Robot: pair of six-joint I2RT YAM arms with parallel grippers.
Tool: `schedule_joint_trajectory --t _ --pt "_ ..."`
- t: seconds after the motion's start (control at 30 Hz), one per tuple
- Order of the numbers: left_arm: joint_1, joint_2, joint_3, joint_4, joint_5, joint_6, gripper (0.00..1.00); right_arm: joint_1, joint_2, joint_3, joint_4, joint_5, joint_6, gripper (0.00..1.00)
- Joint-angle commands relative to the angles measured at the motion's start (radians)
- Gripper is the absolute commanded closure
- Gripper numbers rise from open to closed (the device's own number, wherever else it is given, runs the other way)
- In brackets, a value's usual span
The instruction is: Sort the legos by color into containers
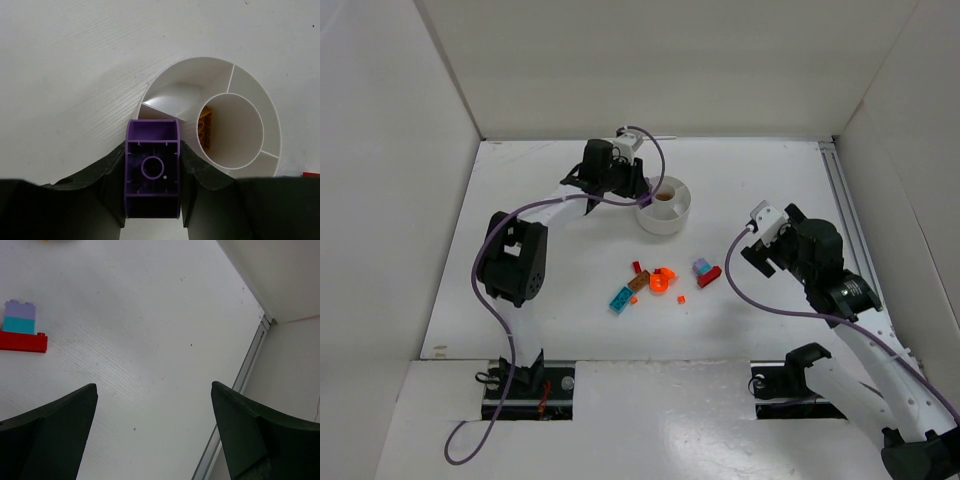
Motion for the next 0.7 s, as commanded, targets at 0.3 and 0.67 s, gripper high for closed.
schedule_joint_trajectory --t 0.3,0.67 --pt "-0.041 -0.113 -0.044 0.022 -0.05 -0.003 0.49 -0.006 -0.011 0.002 0.056 -0.028 0.003 0.01" --pt "-0.041 -0.116 -0.035 -0.011 -0.05 -0.012 0.56 -0.006 -0.011 -0.007 0.065 -0.028 0.003 0.01"
